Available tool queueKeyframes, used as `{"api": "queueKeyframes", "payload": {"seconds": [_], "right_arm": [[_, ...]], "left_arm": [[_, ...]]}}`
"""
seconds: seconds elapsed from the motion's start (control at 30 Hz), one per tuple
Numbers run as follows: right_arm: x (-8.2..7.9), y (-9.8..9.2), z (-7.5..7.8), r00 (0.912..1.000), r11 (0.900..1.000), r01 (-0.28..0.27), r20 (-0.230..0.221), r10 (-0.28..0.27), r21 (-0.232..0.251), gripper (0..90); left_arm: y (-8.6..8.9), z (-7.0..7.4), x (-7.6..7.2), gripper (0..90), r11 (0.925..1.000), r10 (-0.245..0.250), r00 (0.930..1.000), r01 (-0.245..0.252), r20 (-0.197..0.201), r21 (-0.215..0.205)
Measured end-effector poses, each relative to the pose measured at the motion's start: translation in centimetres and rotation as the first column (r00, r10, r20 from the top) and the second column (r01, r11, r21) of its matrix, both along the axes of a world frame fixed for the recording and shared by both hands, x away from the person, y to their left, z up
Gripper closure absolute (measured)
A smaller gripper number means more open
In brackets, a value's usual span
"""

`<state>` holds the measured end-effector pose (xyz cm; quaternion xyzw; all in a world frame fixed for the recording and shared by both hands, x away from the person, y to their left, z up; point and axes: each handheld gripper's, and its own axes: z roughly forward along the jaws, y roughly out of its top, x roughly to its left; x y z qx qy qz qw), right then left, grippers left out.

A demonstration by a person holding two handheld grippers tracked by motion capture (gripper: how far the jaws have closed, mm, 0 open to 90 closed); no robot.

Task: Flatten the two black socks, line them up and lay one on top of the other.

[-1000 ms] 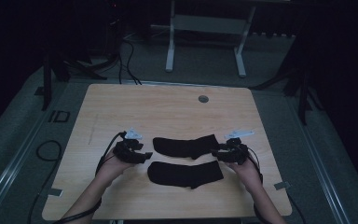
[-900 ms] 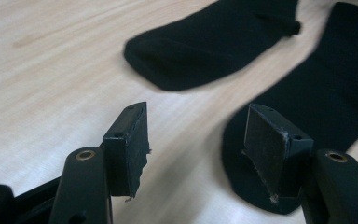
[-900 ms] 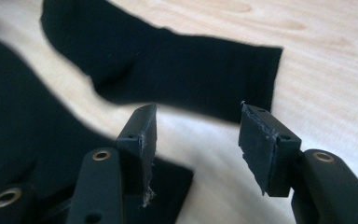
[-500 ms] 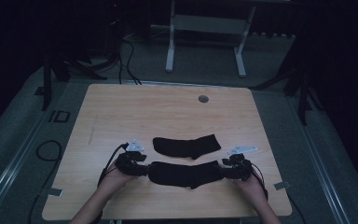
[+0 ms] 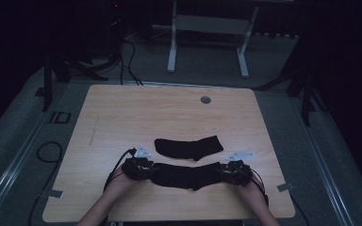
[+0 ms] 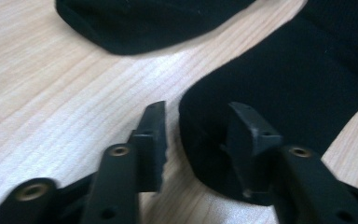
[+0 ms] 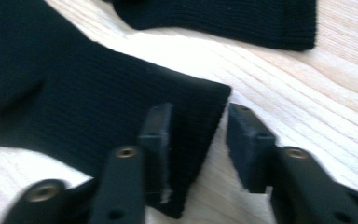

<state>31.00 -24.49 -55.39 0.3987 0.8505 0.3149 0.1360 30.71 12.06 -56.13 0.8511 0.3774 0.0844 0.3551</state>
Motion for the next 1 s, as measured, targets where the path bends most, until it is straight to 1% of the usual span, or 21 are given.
{"api": "queueKeyframes", "payload": {"seconds": [0.03,0.07,0.13,0.17,0.2,0.23,0.3,0.33,0.4,0.47,0.53,0.57,0.6,0.63,0.67,0.73,0.8,0.83,0.87,0.93,1.0], "right_arm": [[0.0,0.1,0.0,1.0000,1.000,-0.002,0.002,0.002,-0.001,75.0],[0.0,0.2,0.0,1.0000,1.000,-0.004,0.000,0.004,0.003,77.5],[0.0,0.2,0.0,1.0000,1.000,-0.009,-0.003,0.009,0.009,81.6],[0.0,0.2,0.0,0.9999,1.000,-0.011,-0.003,0.011,0.009,82.7],[-0.1,0.3,0.0,1.0000,1.000,-0.009,-0.003,0.009,0.007,83.5],[-0.1,0.3,0.0,1.0000,1.000,-0.006,-0.004,0.006,0.005,84.3],[-0.2,0.3,0.3,0.9999,1.000,-0.010,-0.006,0.010,0.002,84.9],[-0.2,0.3,0.5,1.0000,1.000,-0.008,-0.001,0.008,0.007,85.2],[-0.3,0.0,1.3,1.0000,0.999,-0.003,0.002,0.003,0.044,85.2],[-0.4,-0.2,2.3,0.9998,0.997,-0.002,0.020,0.000,0.074,85.2],[-0.4,-0.4,3.5,0.9991,0.995,-0.004,0.042,0.000,0.100,85.3],[-0.4,-0.4,3.5,0.9991,0.995,-0.004,0.042,0.000,0.100,85.3],[-0.3,-0.5,4.0,0.9986,0.994,-0.007,0.054,0.001,0.109,85.3],[-0.2,-0.5,4.9,0.9979,0.991,-0.011,0.065,0.003,0.131,85.2],[0.0,-0.4,5.6,0.9964,0.991,-0.014,0.084,0.003,0.136,85.3],[0.5,-0.4,6.5,0.9951,0.989,-0.016,0.099,0.001,0.148,85.3],[1.2,-0.3,7.4,0.9932,0.989,-0.021,0.116,0.003,0.149,85.2],[1.7,-0.3,7.8,0.9923,0.988,-0.017,0.124,-0.002,0.157,85.3],[2.2,-0.3,8.2,0.9926,0.986,-0.017,0.122,-0.004,0.166,85.2],[3.2,-0.2,8.7,0.9917,0.986,-0.007,0.128,-0.014,0.166,85.2],[4.3,0.0,8.8,0.9925,0.986,-0.002,0.121,-0.018,0.165,85.2]], "left_arm": [[-0.1,0.0,0.0,68.1,1.0000,0.003,1.0000,-0.003,0.003,-0.001],[-0.2,0.0,-0.1,70.2,1.0000,-0.005,1.0000,0.004,0.005,0.004],[-0.4,-0.1,-0.1,77.3,0.9999,-0.014,0.9999,0.014,0.004,0.005],[-0.4,0.0,-0.1,82.9,0.9999,-0.015,0.9999,0.015,0.001,0.001],[-0.4,0.0,-0.2,84.6,1.0000,-0.002,1.0000,0.002,0.006,0.004],[-0.4,0.2,-0.1,85.5,1.0000,-0.001,1.0000,0.001,0.005,0.003],[-0.3,0.5,-0.1,86.2,0.9999,-0.003,1.0000,0.003,0.001,-0.014],[-0.2,0.8,-0.2,86.3,0.9998,-0.001,1.0000,0.001,0.006,-0.019],[0.0,1.5,-0.3,86.5,0.9994,0.004,0.9999,-0.004,0.015,-0.035],[0.2,2.2,-0.4,86.5,0.9991,0.006,0.9996,-0.005,0.029,-0.041],[0.5,2.9,-0.4,86.6,0.9987,0.008,0.9993,-0.006,0.035,-0.051],[0.5,2.9,-0.4,86.6,0.9987,0.008,0.9993,-0.006,0.035,-0.051],[0.7,3.7,-0.3,86.6,0.9985,0.010,0.9988,-0.007,0.048,-0.055],[0.9,4.4,-0.1,86.6,0.9981,0.013,0.9984,-0.010,0.056,-0.061],[1.0,5.0,0.1,86.7,0.9980,0.022,0.9976,-0.018,0.066,-0.060],[1.3,6.0,0.6,86.7,0.9979,0.029,0.9967,-0.025,0.076,-0.060],[1.5,7.1,1.4,86.7,0.9974,0.041,0.9956,-0.036,0.084,-0.062],[1.6,7.6,1.8,86.7,0.9972,0.046,0.9952,-0.041,0.086,-0.062],[1.7,8.1,2.3,86.7,0.9970,0.054,0.9946,-0.049,0.088,-0.060],[1.6,8.7,3.1,86.7,0.9974,0.060,0.9938,-0.056,0.094,-0.046],[1.5,9.0,4.1,86.7,0.9975,0.063,0.9945,-0.060,0.084,-0.037]]}}
